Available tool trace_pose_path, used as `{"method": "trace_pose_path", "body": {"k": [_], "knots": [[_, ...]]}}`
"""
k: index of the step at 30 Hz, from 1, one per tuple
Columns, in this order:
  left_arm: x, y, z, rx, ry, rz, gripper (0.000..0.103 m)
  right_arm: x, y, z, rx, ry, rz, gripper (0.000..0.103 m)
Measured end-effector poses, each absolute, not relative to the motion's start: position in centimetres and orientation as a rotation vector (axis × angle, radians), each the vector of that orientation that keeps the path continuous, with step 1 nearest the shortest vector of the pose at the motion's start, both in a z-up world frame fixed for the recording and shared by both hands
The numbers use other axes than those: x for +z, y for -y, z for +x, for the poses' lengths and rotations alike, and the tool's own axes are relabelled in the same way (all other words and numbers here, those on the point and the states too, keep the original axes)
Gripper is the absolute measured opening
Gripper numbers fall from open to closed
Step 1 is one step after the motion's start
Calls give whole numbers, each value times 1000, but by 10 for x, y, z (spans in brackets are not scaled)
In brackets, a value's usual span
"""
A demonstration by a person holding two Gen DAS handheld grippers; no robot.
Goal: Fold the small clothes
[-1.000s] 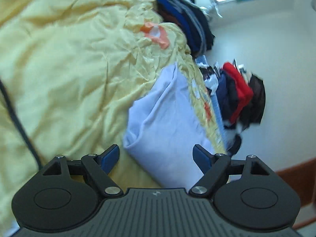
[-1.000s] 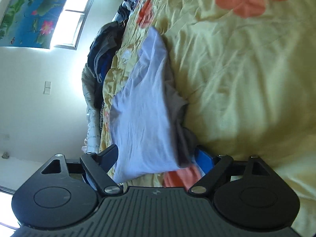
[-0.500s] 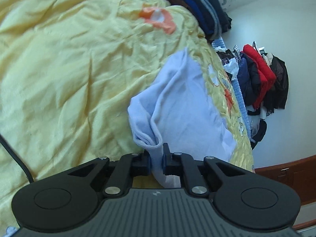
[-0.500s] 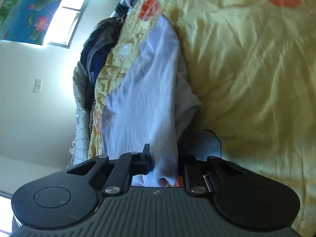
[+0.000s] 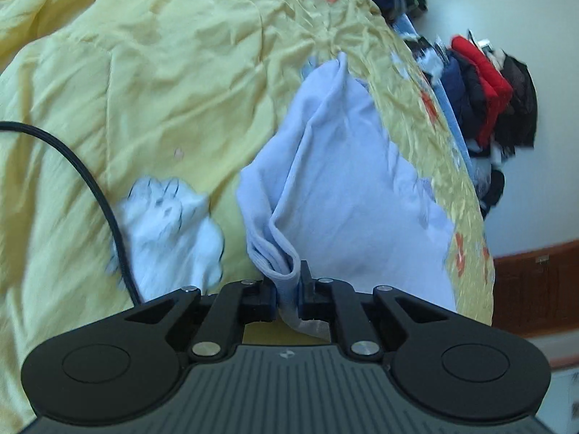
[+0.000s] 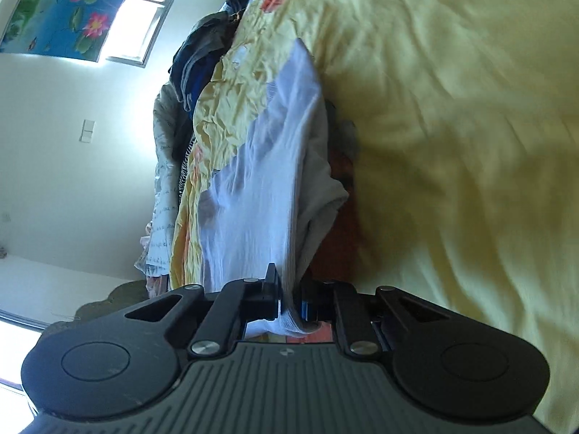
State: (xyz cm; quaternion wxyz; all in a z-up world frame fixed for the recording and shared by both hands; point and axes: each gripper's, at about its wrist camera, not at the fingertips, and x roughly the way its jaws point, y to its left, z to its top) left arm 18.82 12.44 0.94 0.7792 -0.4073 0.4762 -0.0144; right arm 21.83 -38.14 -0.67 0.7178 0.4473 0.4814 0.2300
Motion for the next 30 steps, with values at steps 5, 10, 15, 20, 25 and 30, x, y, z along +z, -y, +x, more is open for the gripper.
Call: {"method": "trace_pose_path", "body": {"k": [5,10,15,20,25,30], "knots": [[13,-134,192,-30,-1029,-883,13,-19,385,203,448,-1060,1010,25],[64,-124,173,122,-848,-547,14,30,405,198,357,-840,877,37],[86,-39,218,-46,-617,-59,15,60,376,258,492,-794,845,65],[48,4,311,-45,-714,156,21,37,332,347,422,-930,773,65],[17,-15,350,23,-715,221,28,11,317,372,355,-1004,724,60],[9,-22,350,25,-659,178,30,1,324,373,392,-984,777,60]]}}
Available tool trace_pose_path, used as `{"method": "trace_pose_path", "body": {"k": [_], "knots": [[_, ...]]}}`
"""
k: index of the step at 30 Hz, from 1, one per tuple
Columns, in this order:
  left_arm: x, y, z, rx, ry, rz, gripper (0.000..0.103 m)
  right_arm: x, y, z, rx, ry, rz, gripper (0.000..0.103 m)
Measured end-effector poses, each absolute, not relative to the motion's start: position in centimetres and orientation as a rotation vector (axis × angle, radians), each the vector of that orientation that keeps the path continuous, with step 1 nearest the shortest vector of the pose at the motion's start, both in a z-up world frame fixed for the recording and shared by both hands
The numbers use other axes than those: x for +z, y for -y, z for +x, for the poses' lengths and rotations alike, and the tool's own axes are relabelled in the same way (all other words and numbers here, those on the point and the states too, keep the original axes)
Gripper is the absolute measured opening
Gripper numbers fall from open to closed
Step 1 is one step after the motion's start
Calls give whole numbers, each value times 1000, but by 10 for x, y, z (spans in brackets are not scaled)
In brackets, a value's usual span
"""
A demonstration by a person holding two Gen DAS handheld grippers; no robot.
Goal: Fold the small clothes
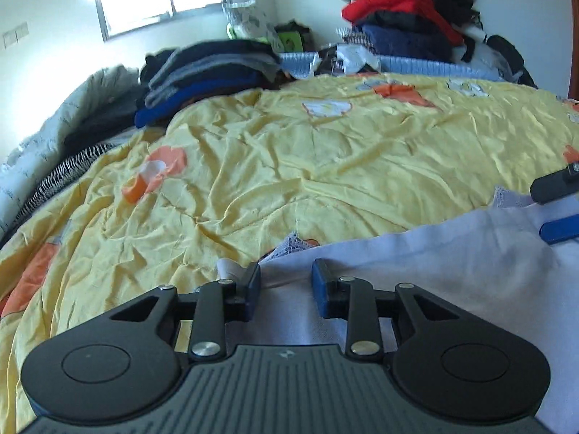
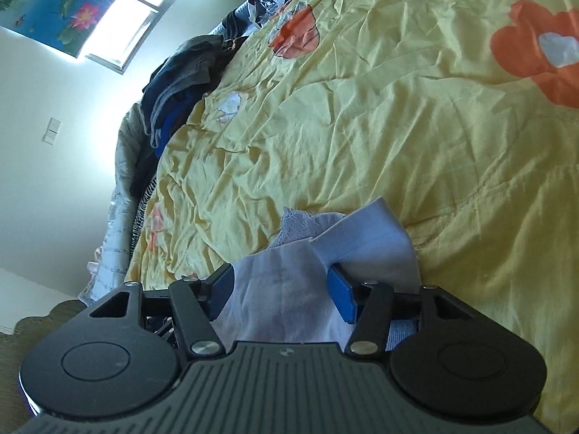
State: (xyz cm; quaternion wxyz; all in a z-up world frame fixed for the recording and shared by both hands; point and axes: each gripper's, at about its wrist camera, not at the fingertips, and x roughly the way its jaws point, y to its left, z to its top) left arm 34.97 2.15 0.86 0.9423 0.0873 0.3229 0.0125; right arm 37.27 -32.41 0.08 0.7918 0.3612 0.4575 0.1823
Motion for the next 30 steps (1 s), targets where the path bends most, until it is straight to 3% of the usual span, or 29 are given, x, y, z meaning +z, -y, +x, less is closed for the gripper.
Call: {"method": "trace_pose_path", "body": {"k": [6,7,9,10,11,16,21,23,24,25,29,30], "knots": [[26,-8,328,69,-675,244,32,22,327,347,352,-940,807,61],[31,-8,318,66,-671,229,36,30,327,331,392,-905,811,62],[40,-10,295,71,-656,181,53,39,327,296,492,-872,836,70],[42,-10,286,66,-658,161,67,39,326,278,528,-875,834,70],[41,-9,279,57,-669,146,71,38,325,262,536,-880,823,71],[20,-5,270,41,-739,93,72,16,317,220,471,-913,707,67],[11,-6,265,48,-697,75,74,-13,332,218,457,-904,768,36],[8,-6,262,48,-676,74,75,-20,340,219,446,-917,797,19],[8,-6,261,49,-667,74,75,-22,343,219,434,-930,818,17],[7,-5,259,52,-659,78,75,-22,345,219,421,-947,842,17],[7,-5,258,53,-652,72,75,5,335,196,416,-897,805,48],[7,-6,259,51,-652,71,75,12,329,191,441,-878,777,50]]}}
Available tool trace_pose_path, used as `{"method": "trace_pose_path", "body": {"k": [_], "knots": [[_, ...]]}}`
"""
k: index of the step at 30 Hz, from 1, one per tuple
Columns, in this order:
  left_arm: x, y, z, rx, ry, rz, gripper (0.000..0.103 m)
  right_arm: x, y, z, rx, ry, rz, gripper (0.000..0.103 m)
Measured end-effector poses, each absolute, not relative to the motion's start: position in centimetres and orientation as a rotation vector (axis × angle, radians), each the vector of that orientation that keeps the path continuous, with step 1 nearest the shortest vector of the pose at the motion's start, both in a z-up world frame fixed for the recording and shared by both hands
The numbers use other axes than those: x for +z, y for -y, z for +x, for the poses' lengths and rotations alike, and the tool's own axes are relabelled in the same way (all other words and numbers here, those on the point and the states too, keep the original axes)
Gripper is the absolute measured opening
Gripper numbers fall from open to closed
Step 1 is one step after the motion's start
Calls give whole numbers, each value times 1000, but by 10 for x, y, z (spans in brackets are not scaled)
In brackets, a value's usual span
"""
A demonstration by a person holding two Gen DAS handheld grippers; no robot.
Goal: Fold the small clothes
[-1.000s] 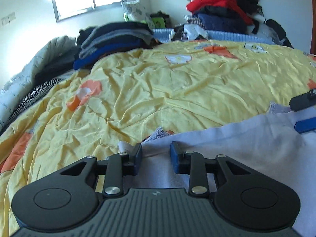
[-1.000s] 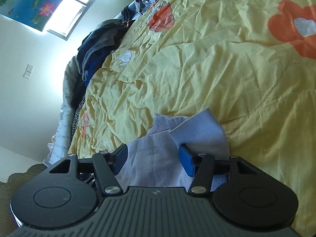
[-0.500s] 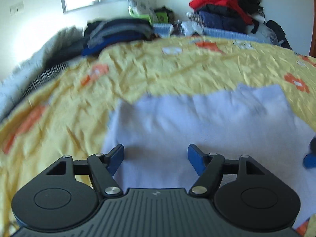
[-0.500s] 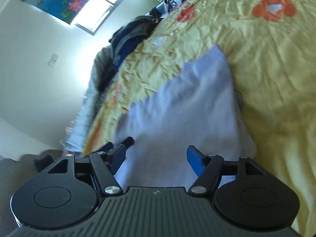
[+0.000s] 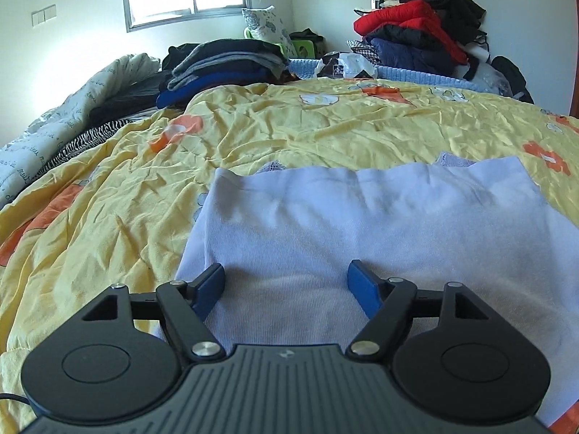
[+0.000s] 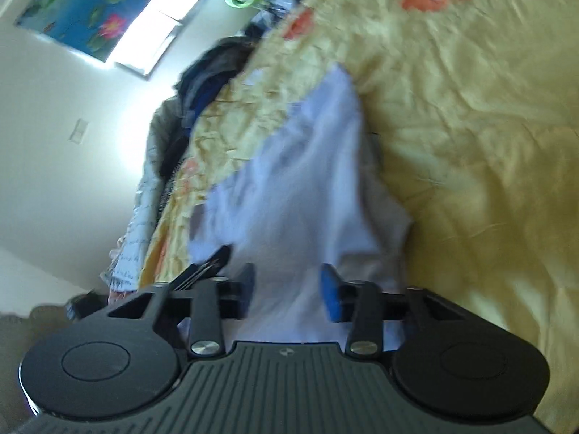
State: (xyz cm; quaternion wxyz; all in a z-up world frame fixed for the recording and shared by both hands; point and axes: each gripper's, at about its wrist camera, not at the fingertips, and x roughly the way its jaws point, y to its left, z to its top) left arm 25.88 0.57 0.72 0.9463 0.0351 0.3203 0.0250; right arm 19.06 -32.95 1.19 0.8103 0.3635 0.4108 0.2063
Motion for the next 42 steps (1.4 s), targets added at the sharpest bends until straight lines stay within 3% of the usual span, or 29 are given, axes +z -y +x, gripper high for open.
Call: {"method": "trace_pose_path", "body": {"k": [4,7,9,13,17,24,27,29,31,37,39,40,42], "knots": [[7,-8,258,44,-651,66,75,17,307,180,464,-878,629,58],[6,-9,258,41,-650,61,76,4,307,180,465,-844,569,48],[6,-9,258,42,-647,60,76,6,312,177,442,-855,608,49],[16,-12,239,81,-600,46,76,35,312,150,381,-741,521,60],[37,-39,178,23,-559,-138,76,52,317,116,348,-618,367,74],[24,-93,107,78,-681,-736,76,7,337,92,227,-684,282,77],[20,-91,105,84,-701,-797,76,-4,329,79,249,-604,209,86],[19,-86,111,90,-715,-803,76,-3,321,80,262,-615,158,97],[17,-84,118,117,-705,-828,77,-3,316,83,276,-630,129,101],[17,-83,140,227,-677,-864,76,-4,328,80,311,-610,220,101],[20,-78,146,276,-682,-818,64,-4,331,80,318,-606,240,101],[20,-74,150,304,-696,-782,41,-5,332,79,320,-604,247,101],[21,-66,155,347,-722,-696,29,-5,334,80,324,-602,259,101]]}}
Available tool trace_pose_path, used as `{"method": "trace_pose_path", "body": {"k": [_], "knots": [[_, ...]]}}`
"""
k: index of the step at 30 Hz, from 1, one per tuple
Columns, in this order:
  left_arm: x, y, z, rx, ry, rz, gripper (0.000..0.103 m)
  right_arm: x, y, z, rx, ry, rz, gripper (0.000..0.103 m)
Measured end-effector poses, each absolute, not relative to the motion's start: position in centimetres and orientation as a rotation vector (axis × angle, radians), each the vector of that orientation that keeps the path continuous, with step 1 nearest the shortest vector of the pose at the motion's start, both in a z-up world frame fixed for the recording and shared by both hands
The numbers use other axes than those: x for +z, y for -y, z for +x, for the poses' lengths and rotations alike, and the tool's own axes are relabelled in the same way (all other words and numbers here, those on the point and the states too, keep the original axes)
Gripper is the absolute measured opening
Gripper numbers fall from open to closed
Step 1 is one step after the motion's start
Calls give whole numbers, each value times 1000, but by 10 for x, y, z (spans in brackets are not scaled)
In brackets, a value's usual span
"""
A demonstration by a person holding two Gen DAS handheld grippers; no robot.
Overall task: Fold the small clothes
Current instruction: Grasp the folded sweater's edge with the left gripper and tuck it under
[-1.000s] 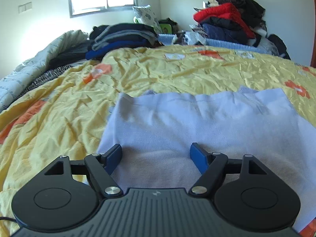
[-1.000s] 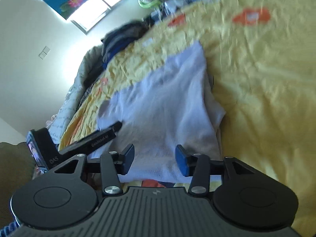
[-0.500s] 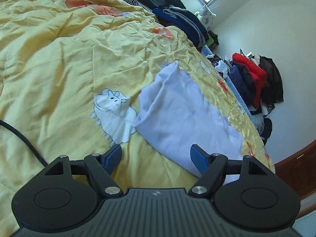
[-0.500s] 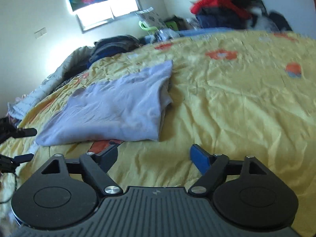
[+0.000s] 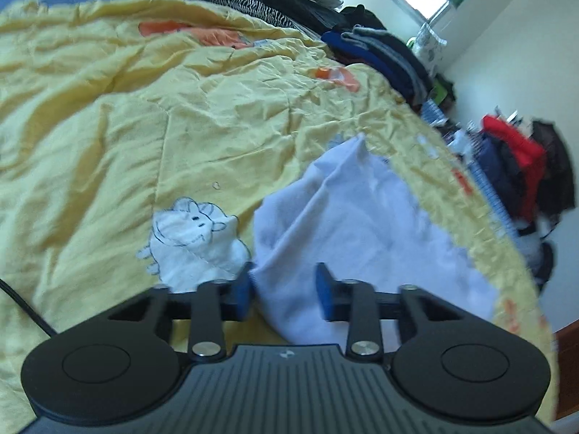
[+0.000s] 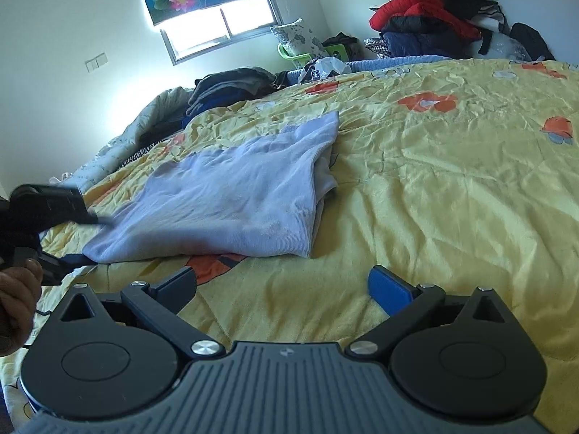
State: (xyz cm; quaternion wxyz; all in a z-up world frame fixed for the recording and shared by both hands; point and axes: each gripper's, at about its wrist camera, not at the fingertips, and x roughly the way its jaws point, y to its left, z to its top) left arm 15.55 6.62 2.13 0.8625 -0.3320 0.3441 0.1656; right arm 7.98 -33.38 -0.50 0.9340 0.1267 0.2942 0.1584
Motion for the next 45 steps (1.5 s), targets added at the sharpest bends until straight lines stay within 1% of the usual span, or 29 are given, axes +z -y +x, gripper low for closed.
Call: {"method": "trace_pose_path", "body": {"k": [1,3,4,5,7,10,12,16,18,21,23,24,28,31,34,36,37,39,40,41,42,43,45], "knots": [[22,-64,156,346,-725,-680,27,-5,335,80,326,-600,266,101],[22,-63,155,360,-730,-670,19,-5,337,80,330,-597,281,101],[22,-64,155,368,-729,-672,13,-6,338,80,333,-596,290,101],[23,-63,155,373,-724,-674,11,-6,339,80,335,-594,301,101],[29,-58,155,387,-712,-656,9,-6,341,80,340,-590,319,101],[47,-40,158,373,-670,-581,8,-7,345,80,347,-586,345,101],[65,-17,162,317,-616,-481,8,-7,347,80,352,-583,363,101],[95,60,171,59,-543,-220,8,-9,353,81,364,-577,411,101],[94,101,171,-94,-549,-105,8,-10,357,81,371,-574,439,101],[64,138,178,-272,-673,-37,8,-11,361,82,381,-570,474,101],[41,145,186,-329,-786,-49,8,-12,363,82,386,-569,484,101],[38,142,187,-335,-783,-64,8,-12,363,82,389,-569,487,101],[44,118,201,-415,-840,-197,9,-13,364,82,394,-567,504,101],[55,107,201,-497,-870,-190,10,-13,365,82,396,-566,511,101],[77,98,187,-580,-791,-147,10,-14,374,84,415,-572,573,103],[90,97,173,-563,-674,-29,11,-13,386,86,424,-585,649,102],[93,99,165,-511,-598,60,13,-11,392,87,408,-604,690,100],[86,108,151,-397,-452,280,26,-2,407,93,392,-625,839,99],[77,115,146,-352,-404,393,42,4,414,97,415,-607,916,98],[65,122,141,-319,-374,499,56,11,418,102,439,-587,971,98],[54,129,135,-308,-352,593,58,18,419,109,462,-583,1013,97],[43,134,129,-306,-329,670,58,22,418,119,486,-609,1058,95],[27,143,117,-306,-291,751,59,19,413,142,532,-707,1143,86]]}}
